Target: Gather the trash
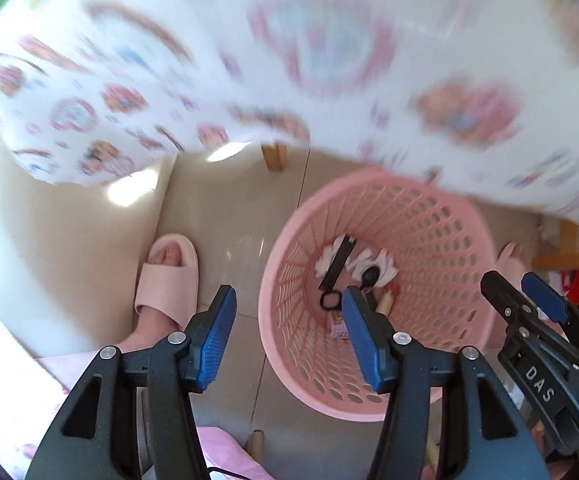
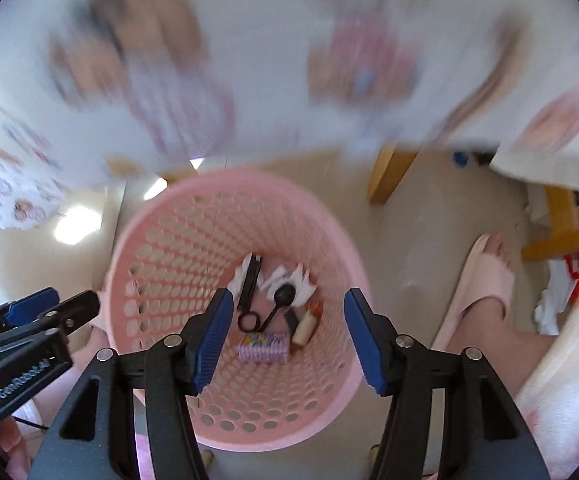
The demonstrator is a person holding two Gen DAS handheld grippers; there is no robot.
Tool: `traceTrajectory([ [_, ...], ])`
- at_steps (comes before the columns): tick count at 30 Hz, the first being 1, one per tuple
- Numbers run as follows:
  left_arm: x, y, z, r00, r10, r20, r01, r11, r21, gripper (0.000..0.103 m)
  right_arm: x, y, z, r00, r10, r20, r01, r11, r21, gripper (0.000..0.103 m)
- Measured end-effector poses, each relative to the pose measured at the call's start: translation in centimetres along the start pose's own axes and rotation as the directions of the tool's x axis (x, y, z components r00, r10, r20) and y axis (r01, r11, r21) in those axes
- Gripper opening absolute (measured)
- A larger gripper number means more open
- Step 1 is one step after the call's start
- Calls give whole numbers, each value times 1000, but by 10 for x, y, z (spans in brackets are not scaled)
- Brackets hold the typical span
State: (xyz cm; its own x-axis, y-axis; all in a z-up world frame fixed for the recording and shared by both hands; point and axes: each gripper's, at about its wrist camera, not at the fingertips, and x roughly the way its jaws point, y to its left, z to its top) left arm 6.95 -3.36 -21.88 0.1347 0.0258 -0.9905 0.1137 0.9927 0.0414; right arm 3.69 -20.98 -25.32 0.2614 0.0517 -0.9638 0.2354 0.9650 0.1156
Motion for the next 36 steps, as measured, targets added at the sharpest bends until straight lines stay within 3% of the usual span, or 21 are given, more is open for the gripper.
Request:
traceTrajectory([
  [4,-41,9,5,995,-21,97,20,1000,10,54,-35,1,6,998,0,69,0,1000,-7,60],
  [9,-87,9,3,968,36,250,-54,996,64,59,-82,11,5,988,6,152,5,997,-74,61],
  [13,-110,10,0,947,55,316,-75,996,51,81,-114,15,2,981,25,192,-8,996,-86,62],
  [17,-133,24,0,922,53,383,-64,998,17,86,-145,13,1,965,26,260,-3,996,-87,64],
  [21,-159,32,-9,876,48,480,-70,997,27,93,-178,11,-5,930,20,366,12,996,-85,78],
  [23,-173,33,-16,841,59,537,-86,996,26,102,-193,9,-7,910,19,414,23,995,-96,86],
  [26,-187,36,-21,805,33,592,-58,998,24,102,-214,6,-11,874,20,486,28,995,-93,88],
  [30,-208,41,-27,760,0,650,-11,1000,13,102,-233,3,-14,847,57,529,2,994,-111,89],
  [36,-224,44,-34,701,36,713,-48,999,-3,102,-248,8,-17,793,30,609,48,993,-112,103],
])
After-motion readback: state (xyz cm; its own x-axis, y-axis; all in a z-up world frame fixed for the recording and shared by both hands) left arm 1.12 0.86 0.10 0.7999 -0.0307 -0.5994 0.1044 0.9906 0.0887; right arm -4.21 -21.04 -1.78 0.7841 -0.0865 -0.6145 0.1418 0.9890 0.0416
